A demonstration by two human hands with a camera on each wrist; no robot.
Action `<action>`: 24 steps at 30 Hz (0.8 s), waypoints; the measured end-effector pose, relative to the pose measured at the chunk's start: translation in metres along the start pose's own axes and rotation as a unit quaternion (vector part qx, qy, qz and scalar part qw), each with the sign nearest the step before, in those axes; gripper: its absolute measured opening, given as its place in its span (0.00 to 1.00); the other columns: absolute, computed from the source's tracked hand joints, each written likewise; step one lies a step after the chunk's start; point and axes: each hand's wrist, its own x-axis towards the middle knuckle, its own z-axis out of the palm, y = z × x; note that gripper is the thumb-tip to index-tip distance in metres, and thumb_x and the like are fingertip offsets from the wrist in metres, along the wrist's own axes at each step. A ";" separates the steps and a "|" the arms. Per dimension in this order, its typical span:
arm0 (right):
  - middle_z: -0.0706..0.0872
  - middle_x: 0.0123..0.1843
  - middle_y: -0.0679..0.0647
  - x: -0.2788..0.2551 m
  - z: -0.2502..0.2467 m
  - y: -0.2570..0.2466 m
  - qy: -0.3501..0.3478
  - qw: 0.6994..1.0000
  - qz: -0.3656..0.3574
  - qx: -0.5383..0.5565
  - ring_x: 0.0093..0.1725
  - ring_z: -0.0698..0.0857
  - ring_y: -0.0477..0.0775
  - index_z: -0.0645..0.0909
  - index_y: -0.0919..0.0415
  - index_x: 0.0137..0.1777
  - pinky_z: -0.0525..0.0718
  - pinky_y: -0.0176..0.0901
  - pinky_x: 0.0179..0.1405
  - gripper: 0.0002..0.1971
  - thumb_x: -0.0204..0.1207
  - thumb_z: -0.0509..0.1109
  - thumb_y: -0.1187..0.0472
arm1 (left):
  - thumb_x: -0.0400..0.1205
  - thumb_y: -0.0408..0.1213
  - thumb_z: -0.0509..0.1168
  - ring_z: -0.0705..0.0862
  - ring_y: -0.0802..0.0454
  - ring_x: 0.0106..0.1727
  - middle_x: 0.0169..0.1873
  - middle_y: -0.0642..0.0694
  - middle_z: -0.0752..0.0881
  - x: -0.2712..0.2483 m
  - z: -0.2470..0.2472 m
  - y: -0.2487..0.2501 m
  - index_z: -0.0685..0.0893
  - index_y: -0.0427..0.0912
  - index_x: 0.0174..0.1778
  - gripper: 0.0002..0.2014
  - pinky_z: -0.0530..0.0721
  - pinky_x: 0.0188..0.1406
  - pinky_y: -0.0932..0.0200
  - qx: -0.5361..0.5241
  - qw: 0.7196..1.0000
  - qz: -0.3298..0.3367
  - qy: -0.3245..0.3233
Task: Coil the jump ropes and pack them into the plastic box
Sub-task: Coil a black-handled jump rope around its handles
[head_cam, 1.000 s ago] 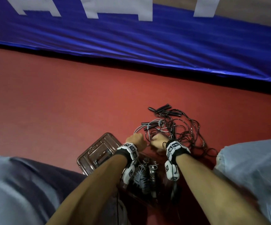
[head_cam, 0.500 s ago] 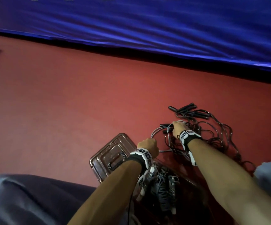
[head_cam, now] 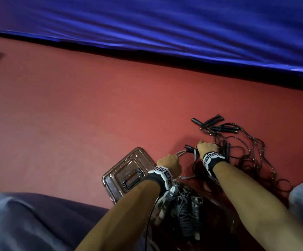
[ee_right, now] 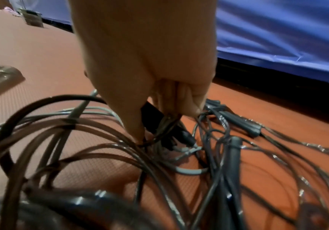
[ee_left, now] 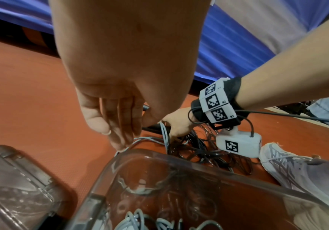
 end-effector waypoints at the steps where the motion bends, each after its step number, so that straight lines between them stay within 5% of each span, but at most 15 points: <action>1: 0.87 0.70 0.57 -0.003 -0.003 0.002 0.005 1.000 -0.007 -0.005 0.70 0.86 0.60 0.71 0.65 0.79 0.83 0.51 0.64 0.25 0.82 0.66 0.66 | 0.84 0.37 0.60 0.87 0.36 0.52 0.54 0.38 0.87 -0.001 -0.003 0.000 0.82 0.37 0.59 0.12 0.83 0.43 0.49 -0.004 1.000 0.000 0.004; 6: 0.88 0.63 0.55 -0.030 -0.028 0.021 0.114 0.992 -0.047 0.042 0.59 0.89 0.65 0.68 0.56 0.74 0.85 0.56 0.54 0.27 0.76 0.71 0.66 | 0.86 0.43 0.60 0.86 0.33 0.53 0.56 0.35 0.84 -0.004 -0.017 -0.001 0.70 0.38 0.64 0.16 0.82 0.43 0.45 -0.076 0.993 0.031 0.081; 10: 0.83 0.63 0.52 -0.061 -0.062 0.030 0.210 0.973 -0.085 0.049 0.49 0.91 0.65 0.70 0.53 0.66 0.86 0.56 0.41 0.23 0.75 0.72 0.65 | 0.78 0.61 0.70 0.76 0.36 0.74 0.79 0.34 0.68 0.000 -0.040 0.008 0.53 0.37 0.83 0.49 0.81 0.66 0.38 -0.180 0.968 0.106 0.141; 12: 0.81 0.69 0.53 -0.079 -0.081 0.034 0.225 0.965 -0.112 0.081 0.51 0.90 0.67 0.69 0.54 0.70 0.81 0.54 0.40 0.24 0.76 0.72 0.60 | 0.74 0.67 0.70 0.74 0.40 0.77 0.82 0.36 0.67 -0.005 -0.058 0.021 0.49 0.43 0.86 0.54 0.79 0.70 0.41 -0.230 0.948 0.141 0.169; 17: 0.84 0.66 0.55 -0.131 -0.140 0.041 0.301 0.907 -0.152 0.254 0.50 0.87 0.72 0.73 0.55 0.70 0.83 0.58 0.42 0.26 0.72 0.66 0.69 | 0.82 0.56 0.68 0.86 0.51 0.57 0.61 0.44 0.85 -0.041 -0.110 0.060 0.65 0.48 0.72 0.29 0.86 0.56 0.52 -0.293 0.881 0.257 0.267; 20: 0.85 0.63 0.54 -0.162 -0.181 0.052 0.347 0.874 -0.174 0.291 0.52 0.88 0.70 0.75 0.54 0.68 0.85 0.60 0.46 0.25 0.71 0.67 0.72 | 0.86 0.47 0.65 0.83 0.50 0.42 0.45 0.48 0.84 -0.069 -0.144 0.081 0.69 0.47 0.55 0.13 0.81 0.42 0.53 -0.295 0.849 0.279 0.339; 24: 0.83 0.65 0.53 -0.204 -0.237 0.070 0.324 0.891 -0.201 0.247 0.59 0.87 0.68 0.72 0.52 0.71 0.86 0.59 0.51 0.31 0.70 0.79 0.58 | 0.89 0.43 0.60 0.79 0.53 0.33 0.34 0.51 0.80 -0.104 -0.193 0.095 0.67 0.46 0.47 0.09 0.73 0.33 0.54 -0.281 0.830 0.271 0.399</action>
